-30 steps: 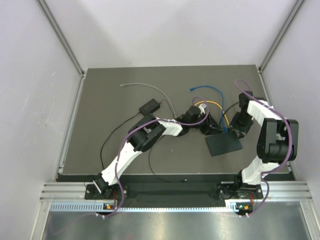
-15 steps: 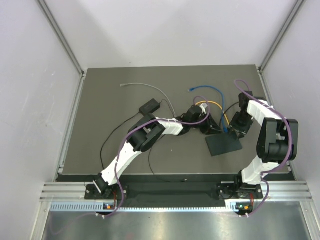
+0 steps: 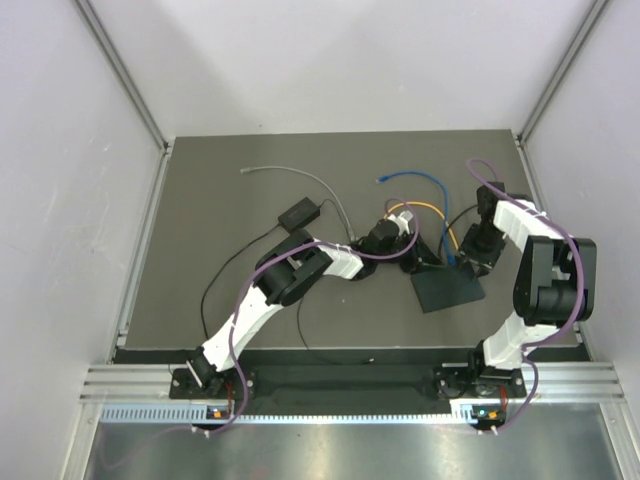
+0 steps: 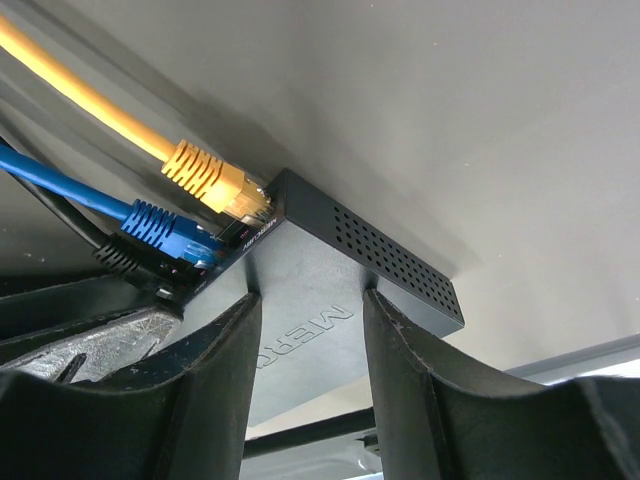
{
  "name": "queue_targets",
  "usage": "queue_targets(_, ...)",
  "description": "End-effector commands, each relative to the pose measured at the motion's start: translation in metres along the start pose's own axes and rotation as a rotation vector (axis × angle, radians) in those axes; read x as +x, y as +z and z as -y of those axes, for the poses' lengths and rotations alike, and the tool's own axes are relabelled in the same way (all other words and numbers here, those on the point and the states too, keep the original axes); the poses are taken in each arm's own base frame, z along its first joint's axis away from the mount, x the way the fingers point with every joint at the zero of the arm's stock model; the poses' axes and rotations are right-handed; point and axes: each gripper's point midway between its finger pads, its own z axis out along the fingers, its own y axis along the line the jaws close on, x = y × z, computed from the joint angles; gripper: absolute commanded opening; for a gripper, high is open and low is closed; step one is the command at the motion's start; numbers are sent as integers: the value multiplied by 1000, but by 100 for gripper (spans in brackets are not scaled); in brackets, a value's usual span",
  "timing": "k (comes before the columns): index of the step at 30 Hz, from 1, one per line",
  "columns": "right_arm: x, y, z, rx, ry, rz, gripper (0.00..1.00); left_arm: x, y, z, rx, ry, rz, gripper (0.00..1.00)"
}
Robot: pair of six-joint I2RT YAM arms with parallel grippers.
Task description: Pull the plug from the switch port
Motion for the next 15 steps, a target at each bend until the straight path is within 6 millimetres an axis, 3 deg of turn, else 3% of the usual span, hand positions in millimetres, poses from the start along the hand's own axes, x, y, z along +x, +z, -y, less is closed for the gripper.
queue_targets(1, -6, 21, 6, 68, -26, 30, 47, 54, -6, -78, -190, -56, -138, 33)
queue_targets(8, -7, 21, 6, 66, -30, 30, 47, 51, -2, -75, -170, -159, -130, 39)
queue_targets(11, -7, 21, 6, 67, -36, 27, 47, 48, 2, -72, -154, -240, -136, 37)
queue_targets(15, -7, 20, 7, 71, -40, 27, 46, 47, 8, -67, -199, -212, -133, 33)
